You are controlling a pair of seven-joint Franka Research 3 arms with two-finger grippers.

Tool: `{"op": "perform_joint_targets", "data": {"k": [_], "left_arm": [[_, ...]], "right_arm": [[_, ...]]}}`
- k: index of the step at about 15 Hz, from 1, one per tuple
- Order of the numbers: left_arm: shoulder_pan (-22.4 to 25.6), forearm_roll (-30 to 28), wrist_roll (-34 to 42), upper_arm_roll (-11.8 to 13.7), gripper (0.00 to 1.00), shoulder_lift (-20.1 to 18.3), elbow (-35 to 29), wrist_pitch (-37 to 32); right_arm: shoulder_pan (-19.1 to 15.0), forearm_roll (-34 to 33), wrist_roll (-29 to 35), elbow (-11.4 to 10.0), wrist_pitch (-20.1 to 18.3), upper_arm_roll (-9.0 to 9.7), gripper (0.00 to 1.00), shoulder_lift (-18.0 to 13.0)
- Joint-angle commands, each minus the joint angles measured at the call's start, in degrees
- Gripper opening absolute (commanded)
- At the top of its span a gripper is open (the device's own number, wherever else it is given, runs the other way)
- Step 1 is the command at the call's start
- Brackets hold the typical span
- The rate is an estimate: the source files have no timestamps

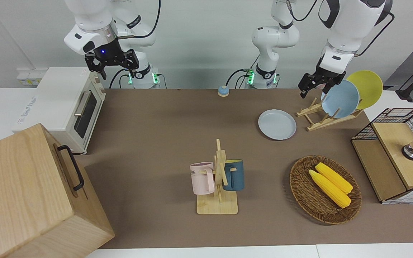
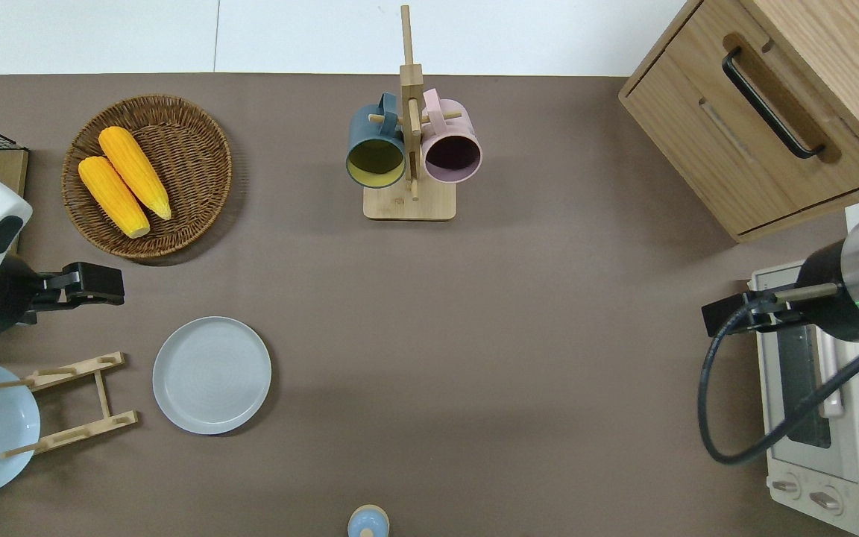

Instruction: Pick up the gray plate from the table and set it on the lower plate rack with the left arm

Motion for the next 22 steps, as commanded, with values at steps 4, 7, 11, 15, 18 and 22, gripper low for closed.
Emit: {"op": "perform_joint_targets", "data": {"k": [4,7,11,15,18,22], "left_arm": [[-0.95,-0.23,-1.6,0.79,0.99,0.01,-0.26,-1.03],[-0.95,-0.23,-1.6,0.79,0.99,0.01,-0.35,-1.03],[-0.95,-0.23,-1.6,0.79,0.99,0.01,-0.35,-1.03],[-0.95,-0.23,-1.6,0.79,0.99,0.01,-0.35,-1.03],[-0.95,-0.23,-1.6,0.79,0.99,0.01,-0.52,-1.03],[-0.95,-0.06,-0.64,0.88,0.99,-0.34,-4.37,-0.16]], "right_arm": [[-0.76,0.2,-0.19,0.35,-0.87,0.38,0.987,-0.27],[-0.85,0.2,-0.1,0.35,-0.87,0.38,0.99,-0.27],[-0.85,0.2,-0.19,0.35,-0.87,0.38,0.987,-0.27],[-0.85,0.2,-0.1,0.35,-0.87,0.38,0.99,-0.27],[-0.76,0.2,-0.19,0.35,-0.87,0.38,0.99,-0.27],[-0.85,0.12,-0.19,0.35,-0.87,0.38,0.99,-0.27]]}}
